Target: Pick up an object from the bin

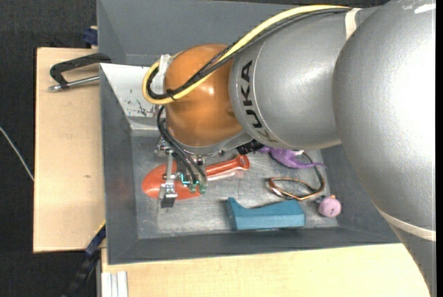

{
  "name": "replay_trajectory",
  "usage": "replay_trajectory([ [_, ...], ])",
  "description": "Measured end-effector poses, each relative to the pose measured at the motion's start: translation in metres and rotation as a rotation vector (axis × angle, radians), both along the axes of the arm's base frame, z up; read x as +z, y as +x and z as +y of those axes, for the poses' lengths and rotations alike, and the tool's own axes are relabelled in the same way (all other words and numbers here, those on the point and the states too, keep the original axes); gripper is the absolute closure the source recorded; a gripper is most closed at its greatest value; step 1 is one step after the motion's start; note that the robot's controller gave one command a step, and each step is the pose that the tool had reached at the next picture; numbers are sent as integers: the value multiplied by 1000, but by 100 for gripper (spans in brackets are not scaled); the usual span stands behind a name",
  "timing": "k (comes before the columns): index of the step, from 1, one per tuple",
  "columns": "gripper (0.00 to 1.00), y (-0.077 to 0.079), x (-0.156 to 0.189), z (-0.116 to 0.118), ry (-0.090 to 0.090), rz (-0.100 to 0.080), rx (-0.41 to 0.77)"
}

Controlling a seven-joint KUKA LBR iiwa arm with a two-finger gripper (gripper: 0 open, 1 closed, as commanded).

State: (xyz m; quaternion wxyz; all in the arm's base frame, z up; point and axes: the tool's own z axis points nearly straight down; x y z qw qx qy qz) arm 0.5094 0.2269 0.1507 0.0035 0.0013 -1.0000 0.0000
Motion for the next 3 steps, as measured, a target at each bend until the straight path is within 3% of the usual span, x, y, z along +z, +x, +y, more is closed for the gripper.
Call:
replay_trajectory([
  [1,0,2,4,-1,1,-6,-2],
  [2,0,56,-72,-66,2,-13,99],
  [3,0,46,-18,-88,2,-7,149],
])
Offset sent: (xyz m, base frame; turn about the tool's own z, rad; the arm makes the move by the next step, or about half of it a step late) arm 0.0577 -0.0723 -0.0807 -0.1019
